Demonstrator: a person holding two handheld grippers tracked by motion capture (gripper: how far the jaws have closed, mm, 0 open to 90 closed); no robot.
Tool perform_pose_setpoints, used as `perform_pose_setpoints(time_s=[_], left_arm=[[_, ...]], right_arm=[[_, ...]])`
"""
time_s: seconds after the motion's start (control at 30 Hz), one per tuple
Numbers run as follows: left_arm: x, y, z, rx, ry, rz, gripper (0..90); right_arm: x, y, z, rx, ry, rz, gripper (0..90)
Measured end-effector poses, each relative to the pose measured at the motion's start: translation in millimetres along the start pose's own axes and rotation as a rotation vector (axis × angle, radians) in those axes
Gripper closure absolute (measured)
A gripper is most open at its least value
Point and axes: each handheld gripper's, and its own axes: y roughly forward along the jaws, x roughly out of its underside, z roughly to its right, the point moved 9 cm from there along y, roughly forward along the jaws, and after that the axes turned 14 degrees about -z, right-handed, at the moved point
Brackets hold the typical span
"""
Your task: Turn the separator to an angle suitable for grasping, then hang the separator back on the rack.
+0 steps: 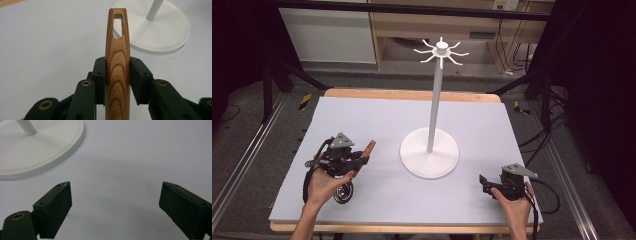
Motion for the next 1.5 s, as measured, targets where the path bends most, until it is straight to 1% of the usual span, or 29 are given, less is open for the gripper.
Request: perform_pose_setpoints(time_s=[0.1, 0.17, 0.23, 0.3, 0.33, 0.43, 0.57, 0.67, 0.73, 0.83, 0.97, 1.03, 1.17, 1.23, 1.33, 1.37, 1.4, 1.5], left_arm=[[-4.1, -8.0, 0.5, -0.007, -0.005, 0.054, 67.4], [-6.8, -13.5, 0.5, -0.012, -0.013, 0.093, 67.4], [-9.3, -18.9, 0.4, -0.014, -0.025, 0.133, 67.4], [-11.4, -24.1, 0.4, -0.009, -0.033, 0.163, 67.4], [-12.5, -26.6, 0.6, -0.006, -0.036, 0.176, 67.4], [-15.9, -35.1, 0.9, -0.02, -0.039, 0.216, 67.4], [-20.6, -46.1, 2.3, -0.02, -0.051, 0.279, 67.4], [-24.5, -50.8, 3.5, -0.012, -0.064, 0.304, 67.4], [-28.1, -52.9, 5.6, -0.008, -0.063, 0.318, 67.4], [-34.9, -57.0, 9.2, -0.007, -0.053, 0.338, 67.4], [-44.1, -62.6, 14.6, 0.008, -0.045, 0.373, 67.4], [-48.8, -65.5, 17.6, 0.001, -0.027, 0.379, 67.4], [-55.9, -70.2, 20.5, -0.003, -0.014, 0.384, 67.4], [-61.6, -74.4, 21.8, 0.004, -0.017, 0.399, 67.4], [-65.6, -76.8, 22.0, 0.014, -0.018, 0.406, 67.3], [-69.8, -80.0, 21.4, 0.012, -0.018, 0.413, 67.4], [-69.8, -80.0, 21.4, 0.012, -0.018, 0.413, 67.3], [-76.6, -84.5, 22.1, 0.028, -0.024, 0.433, 67.3]], right_arm=[[-1.1, -1.1, -0.9, -0.007, 0.002, 0.009, 11.6], [-1.1, -1.6, -0.8, -0.009, 0.012, 0.011, 11.5], [-1.2, -1.7, -0.3, -0.006, 0.008, 0.012, 11.5], [-1.1, -1.4, -0.7, -0.007, 0.011, 0.011, 11.5], [-1.2, -1.0, -0.2, -0.002, 0.004, 0.01, 11.4], [-1.3, -0.8, -0.3, 0.0, 0.008, 0.011, 11.4], [-1.1, -0.2, -0.2, 0.001, 0.003, 0.009, 11.4], [-1.1, 0.4, -0.8, 0.001, 0.004, 0.008, 11.4], [-1.2, 1.0, -0.3, 0.005, 0.003, 0.008, 11.3], [-1.2, 0.4, -0.7, 0.002, 0.003, 0.009, 11.2], [-1.5, -0.9, 0.8, 0.004, 0.008, 0.014, 11.2], [-1.3, -1.1, 1.0, 0.004, 0.009, 0.013, 11.3], [-0.2, -1.3, 1.8, 0.004, 0.01, 0.015, 11.2], [0.2, 0.0, 3.1, 0.009, 0.01, 0.013, 11.3], [-0.1, 0.2, 2.6, 0.007, 0.007, 0.014, 11.2], [-0.4, 0.4, 2.3, 0.006, 0.004, 0.016, 11.3], [-0.4, 0.4, 2.3, 0.006, 0.004, 0.016, 11.3], [0.4, 0.5, 1.8, 0.001, 0.006, 0.011, 11.3]])
